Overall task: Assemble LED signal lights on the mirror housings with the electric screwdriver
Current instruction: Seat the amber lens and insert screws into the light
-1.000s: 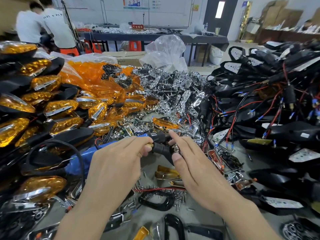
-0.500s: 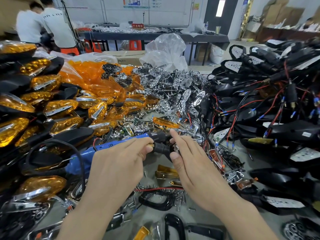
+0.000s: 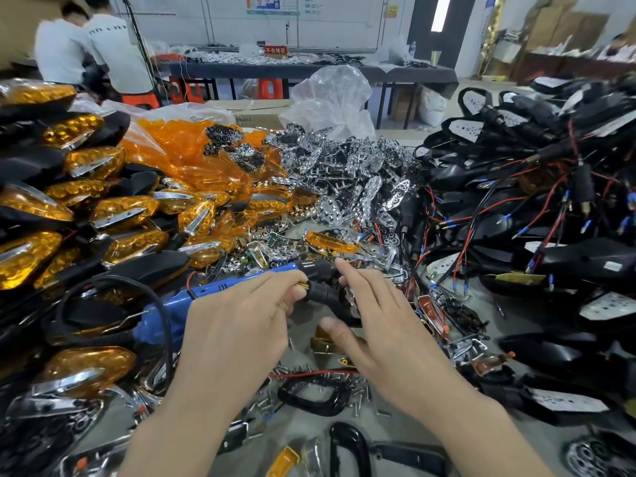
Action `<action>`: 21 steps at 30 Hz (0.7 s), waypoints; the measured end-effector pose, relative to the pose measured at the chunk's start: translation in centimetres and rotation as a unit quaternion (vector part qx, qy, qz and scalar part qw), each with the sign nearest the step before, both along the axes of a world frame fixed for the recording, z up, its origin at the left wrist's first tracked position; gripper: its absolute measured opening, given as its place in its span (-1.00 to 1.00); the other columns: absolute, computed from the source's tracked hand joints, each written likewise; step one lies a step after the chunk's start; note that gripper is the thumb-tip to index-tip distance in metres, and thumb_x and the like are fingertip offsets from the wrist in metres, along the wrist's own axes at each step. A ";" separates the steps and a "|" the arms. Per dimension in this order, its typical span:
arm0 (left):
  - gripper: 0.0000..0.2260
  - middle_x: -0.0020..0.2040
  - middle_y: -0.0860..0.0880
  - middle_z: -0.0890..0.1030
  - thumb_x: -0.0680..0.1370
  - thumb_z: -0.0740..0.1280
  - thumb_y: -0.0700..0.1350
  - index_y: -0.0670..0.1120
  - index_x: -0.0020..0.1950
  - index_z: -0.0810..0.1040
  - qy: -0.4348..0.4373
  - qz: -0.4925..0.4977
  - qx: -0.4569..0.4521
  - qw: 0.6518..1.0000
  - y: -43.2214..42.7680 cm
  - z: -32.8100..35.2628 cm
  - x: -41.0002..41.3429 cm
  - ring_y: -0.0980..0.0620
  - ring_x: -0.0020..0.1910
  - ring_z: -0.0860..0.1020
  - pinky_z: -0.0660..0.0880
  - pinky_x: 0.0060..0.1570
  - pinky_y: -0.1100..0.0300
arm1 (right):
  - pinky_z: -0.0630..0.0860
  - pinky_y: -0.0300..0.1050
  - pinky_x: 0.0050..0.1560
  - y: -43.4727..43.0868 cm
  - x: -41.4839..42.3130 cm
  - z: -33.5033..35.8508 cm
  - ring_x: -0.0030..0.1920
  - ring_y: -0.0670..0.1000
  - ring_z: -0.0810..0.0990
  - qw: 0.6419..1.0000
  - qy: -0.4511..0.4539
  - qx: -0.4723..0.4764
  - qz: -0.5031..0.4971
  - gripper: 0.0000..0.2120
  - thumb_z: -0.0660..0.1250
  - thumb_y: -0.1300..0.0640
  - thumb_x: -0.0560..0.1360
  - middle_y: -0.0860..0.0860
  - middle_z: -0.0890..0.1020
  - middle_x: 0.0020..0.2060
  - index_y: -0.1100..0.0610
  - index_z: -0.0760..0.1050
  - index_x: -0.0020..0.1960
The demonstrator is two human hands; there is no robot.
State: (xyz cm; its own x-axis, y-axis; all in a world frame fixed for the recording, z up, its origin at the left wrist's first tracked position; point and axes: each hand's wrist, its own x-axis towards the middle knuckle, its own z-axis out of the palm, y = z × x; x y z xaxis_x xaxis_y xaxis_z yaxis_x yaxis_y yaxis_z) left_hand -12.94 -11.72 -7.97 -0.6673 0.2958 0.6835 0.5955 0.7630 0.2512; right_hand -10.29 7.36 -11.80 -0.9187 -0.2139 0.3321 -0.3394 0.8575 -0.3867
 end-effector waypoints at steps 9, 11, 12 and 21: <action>-0.64 -0.39 0.12 0.59 0.57 0.07 -0.06 0.02 -0.12 0.67 -0.003 0.006 -0.002 1.000 0.5 0.1 0.2 0.06 -0.45 0.56 0.47 -0.58 0.08 | 0.58 0.10 0.15 -0.6 -0.2 0.3 0.13 0.10 0.55 0.998 0.050 0.007 -0.038 -0.62 0.26 -0.01 0.57 0.02 0.51 0.14 0.11 0.44 0.33; -0.64 -0.40 0.11 0.59 0.56 0.07 -0.07 0.00 -0.13 0.67 0.000 0.002 -0.007 1.000 0.6 0.1 0.3 0.06 -0.47 0.55 0.46 -0.60 0.10 | 0.56 0.08 0.15 -0.7 -0.1 0.4 0.12 0.09 0.54 0.998 0.039 0.005 -0.040 -0.65 0.27 0.02 0.56 0.00 0.51 0.14 0.10 0.45 0.30; -0.64 -0.40 0.11 0.59 0.56 0.07 -0.08 -0.01 -0.13 0.67 0.001 -0.001 -0.007 1.000 0.6 0.1 0.3 0.06 -0.47 0.55 0.46 -0.60 0.11 | 0.56 0.07 0.15 -0.7 -0.1 0.5 0.12 0.08 0.53 0.998 0.037 0.006 -0.041 -0.66 0.27 0.02 0.55 0.00 0.50 0.13 0.09 0.45 0.29; -0.65 -0.42 0.11 0.58 0.55 0.08 -0.11 -0.03 -0.14 0.68 0.007 -0.008 -0.016 1.000 0.5 0.1 0.3 0.09 -0.50 0.52 0.43 -0.56 0.18 | 0.52 -0.02 0.16 -0.8 0.1 1.1 0.12 0.05 0.50 0.998 0.015 0.023 -0.050 -0.64 0.21 0.00 0.55 -0.02 0.49 0.13 0.08 0.45 0.31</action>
